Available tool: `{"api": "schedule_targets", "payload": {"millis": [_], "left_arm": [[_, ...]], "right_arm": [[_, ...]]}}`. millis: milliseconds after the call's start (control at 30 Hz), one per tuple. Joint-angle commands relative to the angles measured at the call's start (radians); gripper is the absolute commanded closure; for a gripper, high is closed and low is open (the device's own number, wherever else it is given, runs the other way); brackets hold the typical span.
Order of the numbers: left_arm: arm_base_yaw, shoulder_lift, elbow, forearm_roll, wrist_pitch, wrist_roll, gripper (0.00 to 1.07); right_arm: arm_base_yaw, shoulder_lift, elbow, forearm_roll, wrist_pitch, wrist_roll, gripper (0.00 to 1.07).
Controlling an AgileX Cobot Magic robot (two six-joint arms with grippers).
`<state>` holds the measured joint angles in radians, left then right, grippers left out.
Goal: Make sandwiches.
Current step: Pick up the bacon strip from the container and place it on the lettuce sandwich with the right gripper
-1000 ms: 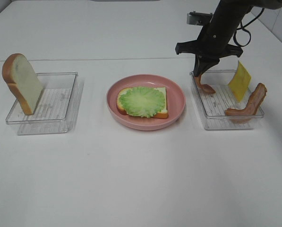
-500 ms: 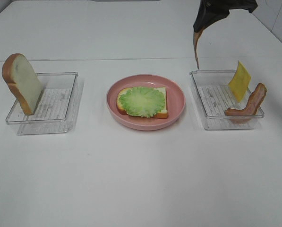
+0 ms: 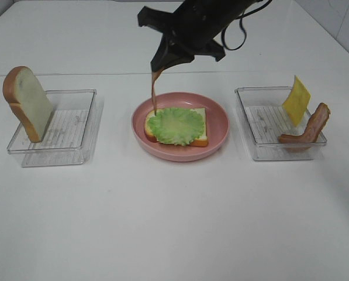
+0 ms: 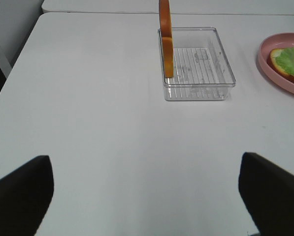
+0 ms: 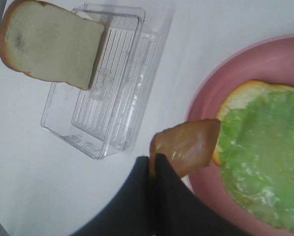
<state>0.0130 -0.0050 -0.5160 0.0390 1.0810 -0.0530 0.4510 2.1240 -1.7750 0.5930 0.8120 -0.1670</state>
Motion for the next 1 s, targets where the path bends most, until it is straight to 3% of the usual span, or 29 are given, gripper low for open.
{"api": "schedule_targets", "payload": {"millis": [33, 267, 767, 1000], "left_arm": [[-0.003, -0.021, 0.000, -0.008, -0.011, 0.003, 0.13], [-0.003, -0.021, 0.000, -0.008, -0.011, 0.003, 0.13], [-0.003, -0.021, 0.000, -0.009, -0.011, 0.003, 0.13], [-0.003, -0.021, 0.000, -0.009, -0.011, 0.003, 0.13]], "right_arm": [[0.031, 0.034, 0.002, 0.023, -0.029, -0.028, 1.07], [0.034, 0.100, 0.002, 0.019, -0.048, -0.040, 1.07], [0.023, 0.099, 0.002, -0.390, -0.061, 0.108, 1.07], [0.023, 0.100, 0.002, -0.463, -0.054, 0.149, 1.07]]}}
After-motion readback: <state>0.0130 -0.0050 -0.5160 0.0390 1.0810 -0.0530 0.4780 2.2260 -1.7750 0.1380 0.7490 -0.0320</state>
